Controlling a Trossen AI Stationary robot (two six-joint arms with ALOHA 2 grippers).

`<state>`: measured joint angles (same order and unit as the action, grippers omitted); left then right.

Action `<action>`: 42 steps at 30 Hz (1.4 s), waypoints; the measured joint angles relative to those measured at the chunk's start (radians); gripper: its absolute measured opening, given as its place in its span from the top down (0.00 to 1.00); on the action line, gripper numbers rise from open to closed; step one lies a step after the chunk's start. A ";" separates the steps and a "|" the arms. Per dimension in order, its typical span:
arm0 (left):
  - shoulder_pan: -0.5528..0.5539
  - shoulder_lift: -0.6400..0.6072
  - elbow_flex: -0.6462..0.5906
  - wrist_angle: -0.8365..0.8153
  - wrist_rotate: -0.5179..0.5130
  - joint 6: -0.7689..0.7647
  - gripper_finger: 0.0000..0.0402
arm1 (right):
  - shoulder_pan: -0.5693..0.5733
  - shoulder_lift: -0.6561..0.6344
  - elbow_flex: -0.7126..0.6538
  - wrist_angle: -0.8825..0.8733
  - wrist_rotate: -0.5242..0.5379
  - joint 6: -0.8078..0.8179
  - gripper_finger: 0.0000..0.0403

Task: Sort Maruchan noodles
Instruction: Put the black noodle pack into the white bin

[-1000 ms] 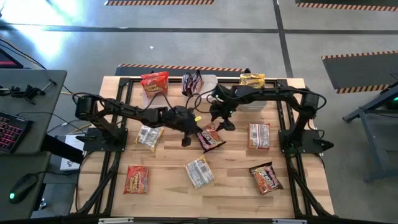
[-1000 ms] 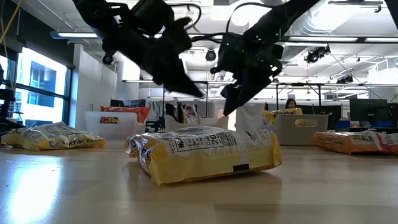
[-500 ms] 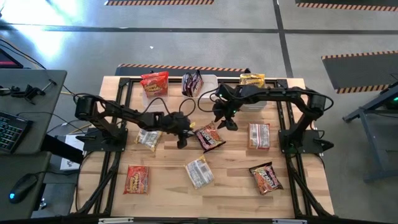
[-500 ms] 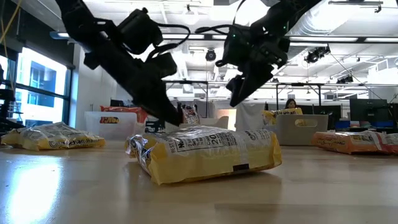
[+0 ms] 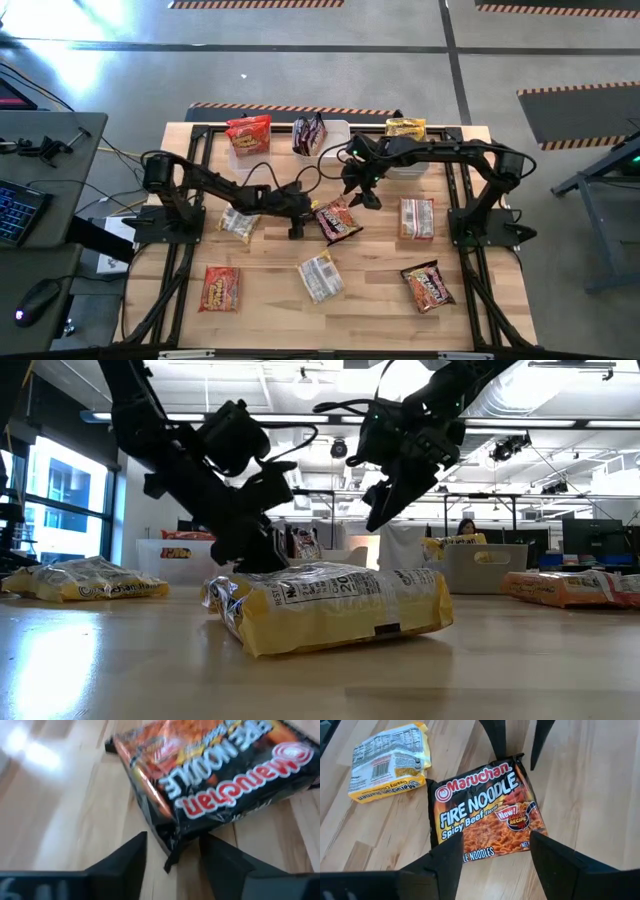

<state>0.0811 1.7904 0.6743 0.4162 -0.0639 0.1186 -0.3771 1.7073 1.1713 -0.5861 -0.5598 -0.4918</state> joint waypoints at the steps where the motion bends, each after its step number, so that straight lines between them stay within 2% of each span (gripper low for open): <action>1: 0.000 0.000 0.001 0.008 0.000 0.018 0.62 | 0.000 0.000 0.000 0.002 0.000 -0.002 0.48; 7: 0.006 -0.006 0.001 0.023 -0.003 0.117 0.94 | 0.005 0.010 -0.001 0.066 0.002 0.020 0.48; 8: 0.008 -0.006 0.001 0.035 -0.011 0.127 0.97 | 0.008 0.011 -0.003 0.087 0.002 0.030 0.48; 14: 0.006 -0.049 0.015 0.095 -0.028 0.246 0.99 | 0.012 0.042 -0.003 0.161 0.005 0.095 0.47; 18: -0.006 -0.070 0.044 0.105 -0.027 0.336 1.00 | 0.011 0.066 -0.003 0.186 0.004 0.125 0.40; 25: -0.019 -0.077 0.071 0.107 -0.030 0.390 1.00 | 0.011 0.091 -0.002 0.201 -0.027 0.125 0.30; 31: -0.023 -0.077 0.075 0.107 -0.045 0.391 1.00 | 0.009 0.105 -0.003 0.100 -0.112 0.122 0.30; 37: -0.023 -0.089 0.077 0.111 -0.054 0.387 1.00 | 0.009 0.113 -0.003 0.055 -0.122 0.129 0.31; 42: -0.023 -0.093 0.076 0.111 -0.054 0.380 1.00 | 0.011 0.113 -0.003 0.059 -0.122 0.155 0.40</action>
<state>0.0578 1.6970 0.7506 0.5275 -0.1181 0.4991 -0.3664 1.8198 1.1687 -0.5272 -0.6815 -0.3370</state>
